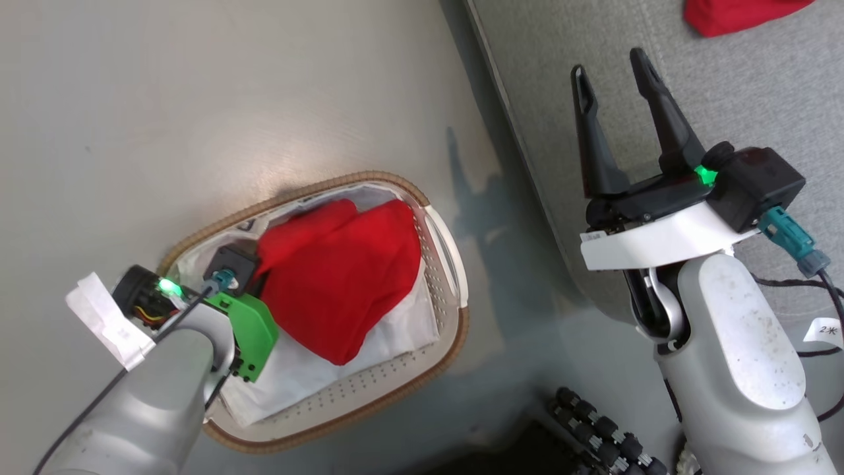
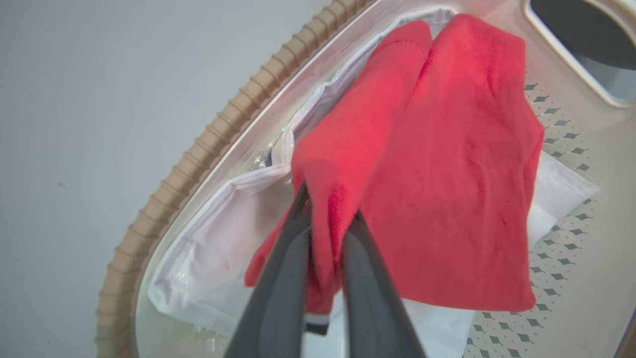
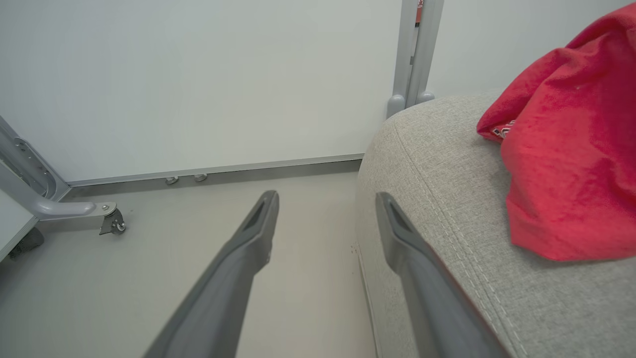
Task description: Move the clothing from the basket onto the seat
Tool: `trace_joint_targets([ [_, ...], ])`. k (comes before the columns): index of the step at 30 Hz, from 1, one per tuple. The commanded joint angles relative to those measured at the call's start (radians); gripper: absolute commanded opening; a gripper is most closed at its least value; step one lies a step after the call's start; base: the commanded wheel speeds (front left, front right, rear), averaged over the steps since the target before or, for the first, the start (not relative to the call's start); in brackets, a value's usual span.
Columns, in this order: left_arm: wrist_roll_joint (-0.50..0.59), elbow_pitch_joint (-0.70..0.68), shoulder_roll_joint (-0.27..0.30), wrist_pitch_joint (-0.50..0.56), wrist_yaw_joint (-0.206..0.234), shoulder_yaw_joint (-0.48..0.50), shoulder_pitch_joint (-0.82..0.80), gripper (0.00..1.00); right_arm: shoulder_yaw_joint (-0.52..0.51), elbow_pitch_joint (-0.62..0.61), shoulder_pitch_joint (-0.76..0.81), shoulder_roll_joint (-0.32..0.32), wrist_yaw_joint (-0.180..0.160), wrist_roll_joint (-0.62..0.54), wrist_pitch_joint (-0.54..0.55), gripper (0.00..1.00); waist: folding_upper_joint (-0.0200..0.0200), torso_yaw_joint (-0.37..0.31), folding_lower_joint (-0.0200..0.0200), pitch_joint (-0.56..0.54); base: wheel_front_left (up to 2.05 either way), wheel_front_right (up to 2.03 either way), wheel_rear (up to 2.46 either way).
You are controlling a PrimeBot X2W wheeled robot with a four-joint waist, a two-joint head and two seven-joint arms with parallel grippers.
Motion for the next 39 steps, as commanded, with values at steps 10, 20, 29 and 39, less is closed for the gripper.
trace_joint_targets([
  [10,0.005,-0.152,-0.019,-0.005,0.007,0.125,0.157,0.0,-0.015,0.081,0.111,-0.003,-0.001,-0.036,-0.002,1.0,0.0,0.086,0.0,-0.294,0.0,0.0,0.0],
  [20,0.09,-0.342,-0.042,-0.005,0.012,0.293,0.326,0.0,-0.019,0.138,0.243,-0.004,-0.001,-0.061,-0.002,1.0,0.0,0.143,0.0,-0.504,0.0,0.0,0.0],
  [29,0.168,-0.531,-0.089,-0.005,0.009,0.453,0.466,0.0,-0.028,0.176,0.35,-0.004,-0.001,-0.07,-0.002,1.0,0.0,0.174,0.0,-0.654,0.0,0.0,0.0],
  [39,0.211,-0.732,-0.14,-0.005,-0.001,0.566,0.506,0.0,-0.009,0.195,0.4,-0.003,-0.001,-0.088,-0.002,1.0,0.0,0.191,0.0,-0.721,0.0,0.0,0.0],
])
